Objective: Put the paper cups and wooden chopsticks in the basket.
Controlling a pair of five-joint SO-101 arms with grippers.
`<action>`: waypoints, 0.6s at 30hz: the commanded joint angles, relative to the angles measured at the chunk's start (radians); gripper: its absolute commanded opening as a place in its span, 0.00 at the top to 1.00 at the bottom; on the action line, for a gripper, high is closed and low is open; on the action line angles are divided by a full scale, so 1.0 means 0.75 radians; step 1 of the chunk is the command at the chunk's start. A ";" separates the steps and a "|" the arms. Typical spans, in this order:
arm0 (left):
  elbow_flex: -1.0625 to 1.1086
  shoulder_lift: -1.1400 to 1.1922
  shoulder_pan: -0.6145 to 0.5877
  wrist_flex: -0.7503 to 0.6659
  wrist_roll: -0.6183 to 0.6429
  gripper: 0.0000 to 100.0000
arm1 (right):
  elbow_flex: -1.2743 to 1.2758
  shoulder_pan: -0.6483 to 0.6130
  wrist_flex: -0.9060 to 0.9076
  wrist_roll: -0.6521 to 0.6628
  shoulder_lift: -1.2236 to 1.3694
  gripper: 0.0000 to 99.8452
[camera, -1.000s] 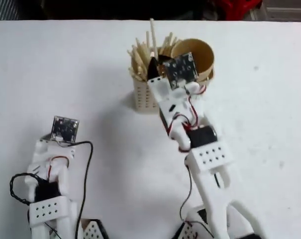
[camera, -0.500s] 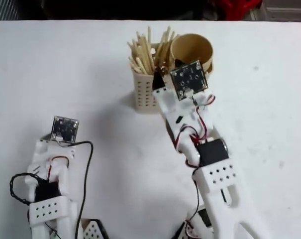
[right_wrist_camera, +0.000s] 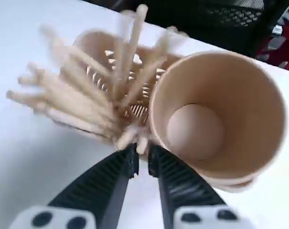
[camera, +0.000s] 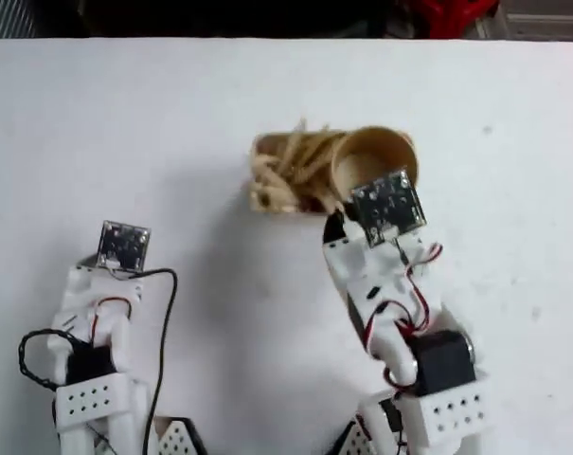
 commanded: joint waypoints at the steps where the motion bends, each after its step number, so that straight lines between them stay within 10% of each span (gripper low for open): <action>1: -0.006 -0.011 0.017 -0.025 0.008 0.91 | -0.004 0.050 -0.060 0.008 -0.024 0.94; 18: -0.006 -0.011 0.017 -0.025 0.008 0.91 | -0.608 0.060 -0.304 -0.004 0.725 0.97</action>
